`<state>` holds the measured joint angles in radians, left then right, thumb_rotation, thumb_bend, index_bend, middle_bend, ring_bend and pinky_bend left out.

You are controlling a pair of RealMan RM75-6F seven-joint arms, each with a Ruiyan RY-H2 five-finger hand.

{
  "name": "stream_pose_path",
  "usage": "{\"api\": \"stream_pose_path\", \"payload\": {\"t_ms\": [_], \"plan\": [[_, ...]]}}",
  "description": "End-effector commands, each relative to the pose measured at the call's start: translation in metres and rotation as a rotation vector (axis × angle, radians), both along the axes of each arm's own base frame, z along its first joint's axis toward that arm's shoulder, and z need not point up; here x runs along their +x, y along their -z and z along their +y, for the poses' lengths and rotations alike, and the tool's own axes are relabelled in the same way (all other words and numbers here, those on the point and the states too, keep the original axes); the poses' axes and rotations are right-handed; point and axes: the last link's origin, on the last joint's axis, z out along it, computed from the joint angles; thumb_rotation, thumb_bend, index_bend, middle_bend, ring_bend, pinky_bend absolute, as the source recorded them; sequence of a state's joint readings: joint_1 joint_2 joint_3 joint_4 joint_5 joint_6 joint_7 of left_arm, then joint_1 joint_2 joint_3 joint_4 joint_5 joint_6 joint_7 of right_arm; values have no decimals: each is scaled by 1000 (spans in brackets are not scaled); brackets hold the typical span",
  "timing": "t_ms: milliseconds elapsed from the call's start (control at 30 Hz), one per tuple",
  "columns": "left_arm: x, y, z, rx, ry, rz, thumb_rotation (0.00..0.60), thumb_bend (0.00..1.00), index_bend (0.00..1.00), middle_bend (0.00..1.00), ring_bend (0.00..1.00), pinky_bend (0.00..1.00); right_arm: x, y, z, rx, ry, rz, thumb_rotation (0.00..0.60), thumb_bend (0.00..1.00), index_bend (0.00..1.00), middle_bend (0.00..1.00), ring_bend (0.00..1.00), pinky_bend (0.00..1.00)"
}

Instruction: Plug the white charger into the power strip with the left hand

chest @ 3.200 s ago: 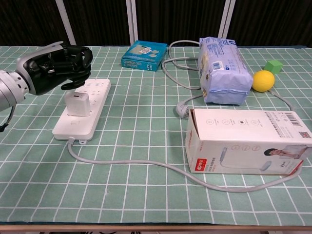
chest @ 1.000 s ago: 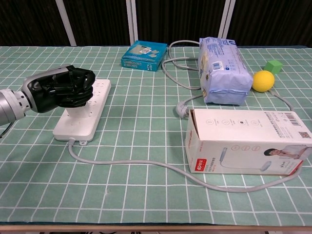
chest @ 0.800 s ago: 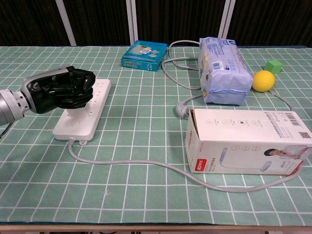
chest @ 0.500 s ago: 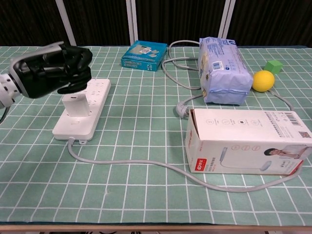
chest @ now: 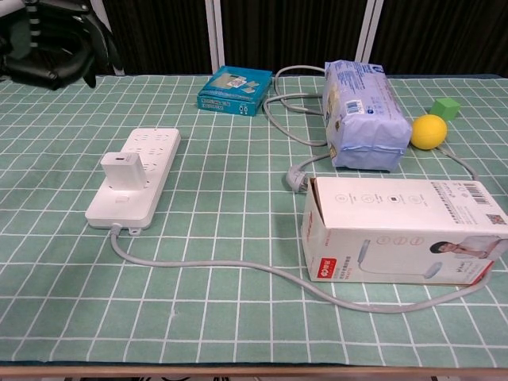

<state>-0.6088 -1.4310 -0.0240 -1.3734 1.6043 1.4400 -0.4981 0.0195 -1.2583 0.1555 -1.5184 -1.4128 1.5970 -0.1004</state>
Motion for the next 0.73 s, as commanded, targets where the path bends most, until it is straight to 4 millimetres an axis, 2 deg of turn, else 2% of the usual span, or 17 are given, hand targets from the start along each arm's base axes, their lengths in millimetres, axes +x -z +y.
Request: {"api": "stream_pose_path", "payload": {"t_ms": [33, 133, 300, 400, 733], "plan": [[-51, -49, -76, 447, -343, 486, 600, 335, 338, 140, 21, 138, 0, 0, 1, 16, -6, 4, 600, 130, 0, 0, 0, 0], [-75, -62, -100, 438, -487, 514, 600, 312, 304, 105, 0, 95, 0, -2, 1, 33, -17, 9, 600, 130, 0, 0, 0, 0], [-107, -83, -120, 406, -641, 540, 600, 300, 241, 55, 0, 36, 1, -4, 2, 71, -48, 17, 600, 130, 0, 0, 0, 0], [-110, -92, -120, 387, -666, 561, 600, 300, 217, 34, 0, 31, 2, -5, 3, 91, -66, 25, 600, 130, 0, 0, 0, 0], [-110, -96, -121, 388, -668, 550, 600, 300, 199, 22, 0, 31, 4, -8, 3, 92, -95, 37, 600, 130, 0, 0, 0, 0]]}}
